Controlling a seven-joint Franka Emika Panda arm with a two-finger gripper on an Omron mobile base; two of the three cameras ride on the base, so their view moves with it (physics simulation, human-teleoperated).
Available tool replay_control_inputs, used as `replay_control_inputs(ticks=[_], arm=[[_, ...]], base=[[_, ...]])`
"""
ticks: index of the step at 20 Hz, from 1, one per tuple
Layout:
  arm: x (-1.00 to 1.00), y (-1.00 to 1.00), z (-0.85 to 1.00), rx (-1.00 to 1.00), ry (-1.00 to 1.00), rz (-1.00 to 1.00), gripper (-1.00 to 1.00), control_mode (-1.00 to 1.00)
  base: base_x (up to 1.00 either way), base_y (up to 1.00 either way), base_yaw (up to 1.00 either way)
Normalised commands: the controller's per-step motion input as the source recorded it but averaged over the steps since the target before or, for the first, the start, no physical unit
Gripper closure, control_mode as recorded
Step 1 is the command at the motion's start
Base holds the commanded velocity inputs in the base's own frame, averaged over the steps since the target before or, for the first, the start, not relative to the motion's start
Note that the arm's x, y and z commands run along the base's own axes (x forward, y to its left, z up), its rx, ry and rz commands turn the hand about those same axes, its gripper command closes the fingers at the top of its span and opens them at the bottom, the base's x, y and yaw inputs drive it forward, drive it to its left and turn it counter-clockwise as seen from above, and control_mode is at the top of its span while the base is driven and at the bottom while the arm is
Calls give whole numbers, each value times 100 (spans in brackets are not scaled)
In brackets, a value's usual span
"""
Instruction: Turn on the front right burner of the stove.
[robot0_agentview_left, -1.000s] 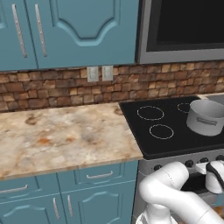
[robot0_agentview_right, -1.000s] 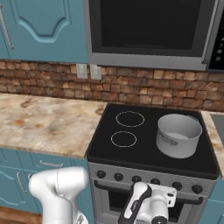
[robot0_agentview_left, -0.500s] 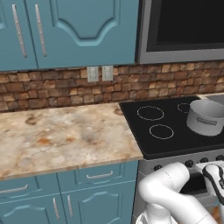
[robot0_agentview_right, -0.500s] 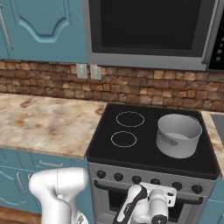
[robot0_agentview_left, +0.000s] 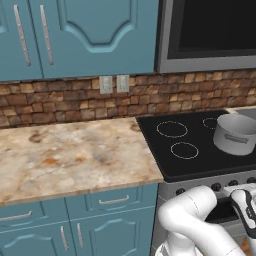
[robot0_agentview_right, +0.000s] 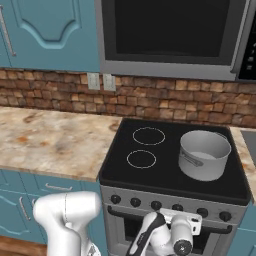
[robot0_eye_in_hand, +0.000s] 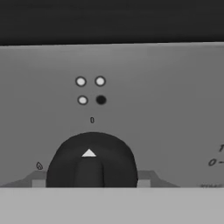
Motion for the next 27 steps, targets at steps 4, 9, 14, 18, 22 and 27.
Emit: replay_control_inputs(ticks=[4, 9, 14, 18, 22, 27], arm=[[-20, -33, -46, -82, 0, -2, 100, -100], [-31, -40, -16, -81, -23, -1, 100, -100], [-32, -47, -3, -65, -36, -3, 100, -100], [-2, -59, -1, -46, -9, -1, 100, -100], [0, -59, 0, -37, 0, 0, 100, -100], [0, -56, 0, -40, 0, 6, 100, -100]], base=[[0, 0, 0], [0, 0, 0], [0, 0, 0], [0, 0, 0], [0, 0, 0], [0, 0, 0]])
